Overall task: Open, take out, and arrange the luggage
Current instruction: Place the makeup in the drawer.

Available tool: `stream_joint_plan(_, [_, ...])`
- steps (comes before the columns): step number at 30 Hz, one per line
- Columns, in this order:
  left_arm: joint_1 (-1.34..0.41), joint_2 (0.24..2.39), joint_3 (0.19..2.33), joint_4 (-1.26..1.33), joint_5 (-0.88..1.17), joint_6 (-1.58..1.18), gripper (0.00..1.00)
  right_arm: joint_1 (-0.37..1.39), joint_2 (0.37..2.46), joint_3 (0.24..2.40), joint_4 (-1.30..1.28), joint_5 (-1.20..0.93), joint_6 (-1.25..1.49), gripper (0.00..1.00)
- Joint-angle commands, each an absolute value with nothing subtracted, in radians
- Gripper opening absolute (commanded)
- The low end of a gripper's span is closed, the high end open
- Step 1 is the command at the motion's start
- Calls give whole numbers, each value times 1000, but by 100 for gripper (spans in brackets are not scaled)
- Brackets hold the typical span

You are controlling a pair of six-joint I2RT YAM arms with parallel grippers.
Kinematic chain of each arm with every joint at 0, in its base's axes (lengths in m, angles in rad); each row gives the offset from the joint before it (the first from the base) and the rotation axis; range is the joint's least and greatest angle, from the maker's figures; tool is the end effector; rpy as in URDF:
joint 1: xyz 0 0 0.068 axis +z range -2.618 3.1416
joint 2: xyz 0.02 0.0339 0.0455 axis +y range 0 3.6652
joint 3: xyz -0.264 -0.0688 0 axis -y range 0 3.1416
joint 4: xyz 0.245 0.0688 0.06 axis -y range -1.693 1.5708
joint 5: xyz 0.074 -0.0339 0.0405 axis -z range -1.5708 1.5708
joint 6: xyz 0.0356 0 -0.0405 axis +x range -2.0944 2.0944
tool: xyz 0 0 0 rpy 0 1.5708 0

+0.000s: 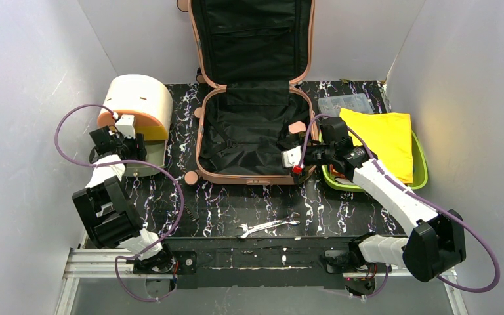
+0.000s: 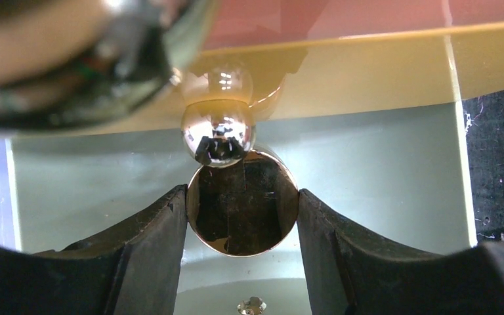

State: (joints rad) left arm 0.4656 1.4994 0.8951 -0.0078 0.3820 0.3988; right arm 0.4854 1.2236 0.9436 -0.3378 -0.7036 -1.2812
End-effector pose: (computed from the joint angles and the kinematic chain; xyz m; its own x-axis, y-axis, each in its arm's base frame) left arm 0.2959 0.1338 0.2255 -0.5290 0.1374 -0.8374 0.0667 0.9905 0.1204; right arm 0.2233 0.1439 0.2931 0.6417 -0.4877 -0.5919 -0.7258 -0.1367 -0.6742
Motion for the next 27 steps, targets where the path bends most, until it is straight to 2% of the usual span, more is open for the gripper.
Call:
stream_joint_plan(1, [468, 1483, 893, 24, 374, 374, 50, 479, 1194, 936, -314, -729, -1271, 98])
stream_joint_plan(7, [476, 1443, 906, -25, 367, 368, 73, 477, 1189, 934, -314, -732, -1273, 98])
stream_joint_plan(12, [484, 1429, 922, -81, 377, 368, 85, 476, 1183, 934, -318, -735, -1275, 98])
stream_joint_plan(17, [489, 1424, 932, -137, 388, 411, 86, 473, 1175, 931, -319, -739, -1275, 98])
stream_joint_plan(27, [490, 1481, 938, -196, 353, 469, 79, 471, 1173, 932, -322, -743, -1278, 98])
